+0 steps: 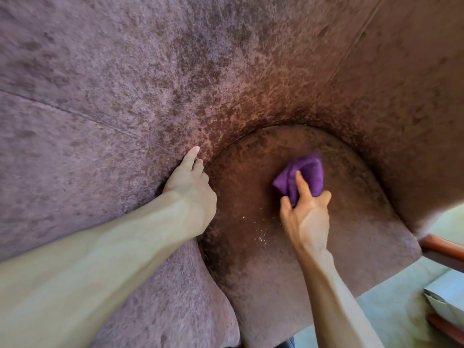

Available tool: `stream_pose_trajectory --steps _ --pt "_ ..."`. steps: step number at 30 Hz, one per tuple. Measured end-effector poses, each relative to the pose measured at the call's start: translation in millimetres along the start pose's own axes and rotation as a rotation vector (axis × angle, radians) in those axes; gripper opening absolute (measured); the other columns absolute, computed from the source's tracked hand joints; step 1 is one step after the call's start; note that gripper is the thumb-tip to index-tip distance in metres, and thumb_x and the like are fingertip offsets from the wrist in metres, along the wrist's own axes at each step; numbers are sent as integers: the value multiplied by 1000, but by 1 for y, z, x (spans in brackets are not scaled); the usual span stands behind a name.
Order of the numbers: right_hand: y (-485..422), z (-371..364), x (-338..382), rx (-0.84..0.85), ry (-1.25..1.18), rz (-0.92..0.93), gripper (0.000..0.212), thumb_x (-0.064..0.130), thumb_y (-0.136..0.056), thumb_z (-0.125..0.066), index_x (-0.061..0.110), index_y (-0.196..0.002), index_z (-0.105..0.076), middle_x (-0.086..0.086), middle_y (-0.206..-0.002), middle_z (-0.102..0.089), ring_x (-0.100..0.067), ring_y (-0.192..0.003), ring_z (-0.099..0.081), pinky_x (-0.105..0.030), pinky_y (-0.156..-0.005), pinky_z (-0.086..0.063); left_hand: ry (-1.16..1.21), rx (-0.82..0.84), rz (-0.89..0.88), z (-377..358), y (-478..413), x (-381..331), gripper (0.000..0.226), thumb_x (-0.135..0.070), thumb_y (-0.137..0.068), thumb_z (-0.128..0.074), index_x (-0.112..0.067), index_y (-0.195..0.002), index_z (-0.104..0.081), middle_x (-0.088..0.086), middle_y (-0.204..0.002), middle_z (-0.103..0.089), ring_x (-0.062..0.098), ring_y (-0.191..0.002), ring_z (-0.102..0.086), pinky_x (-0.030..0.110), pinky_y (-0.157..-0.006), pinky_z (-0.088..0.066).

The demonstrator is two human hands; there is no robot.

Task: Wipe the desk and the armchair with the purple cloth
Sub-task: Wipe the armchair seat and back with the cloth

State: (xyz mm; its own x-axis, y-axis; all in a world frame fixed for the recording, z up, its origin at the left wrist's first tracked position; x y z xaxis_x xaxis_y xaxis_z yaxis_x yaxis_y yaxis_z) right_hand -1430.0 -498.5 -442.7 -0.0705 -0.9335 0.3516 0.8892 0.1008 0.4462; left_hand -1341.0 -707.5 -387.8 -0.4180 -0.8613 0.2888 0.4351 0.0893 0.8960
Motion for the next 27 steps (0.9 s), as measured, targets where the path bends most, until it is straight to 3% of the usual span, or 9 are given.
stream_pose_trajectory --steps 2,4,7,11,15,19,23,27 --pt "0 -12 -13 121 -13 -127 66 38 -94 -57 41 -156 -34 -31 -132 -47 -48 -108 -60 -44 -93 -50 4 -12 -2 0 0 0 58 -32 -103 -27 -11 -157 -27 18 -163 -25 43 -152 -6 64 -117 16" --pt "11 -19 -16 201 -22 -139 66 40 -95 -54 45 -156 -29 -31 -136 -48 -48 -119 -56 -44 -100 -46 4 -32 -1 1 1 1 58 -33 -103 -29 -12 -157 -29 18 -162 -27 43 -152 -8 63 -117 16" --pt "28 -17 -26 153 -99 -177 66 38 -94 -54 46 -156 -31 -24 -140 -48 -48 -117 -57 -45 -102 -44 2 -32 -8 0 3 -1 59 -33 -103 -29 -12 -157 -28 18 -163 -25 43 -152 -7 63 -116 17" --pt "44 -32 -40 320 -52 -190 68 40 -94 -53 43 -157 -28 -26 -139 -56 -43 -123 -56 -41 -103 -45 21 -41 2 1 2 0 58 -33 -102 -29 -12 -157 -31 17 -162 -29 42 -152 -9 63 -117 16" --pt "41 -16 -53 194 -179 -215 67 35 -91 -52 46 -154 -34 -22 -135 -58 -40 -120 -57 -42 -102 -45 23 -61 -3 3 4 -1 58 -32 -102 -32 -10 -155 -33 18 -159 -32 43 -151 -11 64 -118 11" --pt "62 -47 -40 396 -161 -171 70 36 -92 -51 42 -157 -29 -22 -138 -60 -38 -123 -57 -36 -97 -44 12 -59 3 4 5 -2 58 -32 -102 -31 -10 -155 -33 18 -159 -33 43 -151 -12 65 -118 11" --pt "63 -34 -43 239 -249 -154 70 39 -87 -51 51 -153 -32 -16 -132 -59 -37 -118 -58 -38 -96 -45 90 -88 -1 7 -3 -12 60 -30 -101 -31 -8 -157 -27 17 -160 -30 40 -152 -10 63 -119 8" --pt "78 -56 -38 464 -151 -108 70 38 -91 -53 51 -155 -27 -19 -136 -59 -37 -124 -56 -38 -101 -44 372 -109 41 -5 -9 -57 71 -34 -97 -37 -4 -158 -18 19 -162 -25 39 -152 -12 59 -122 0"
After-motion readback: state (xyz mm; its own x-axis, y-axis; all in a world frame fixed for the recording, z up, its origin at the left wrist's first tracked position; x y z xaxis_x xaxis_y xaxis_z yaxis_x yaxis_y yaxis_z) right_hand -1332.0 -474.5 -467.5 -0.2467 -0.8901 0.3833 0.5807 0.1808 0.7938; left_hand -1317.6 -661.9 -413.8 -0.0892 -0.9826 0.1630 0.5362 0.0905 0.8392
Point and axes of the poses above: each hand's wrist, its own y-axis away from the middle knuckle, its own z-axis out of the back of the hand, x = y × z, the point moved 9 cm from there along -y, towards the middle knuckle
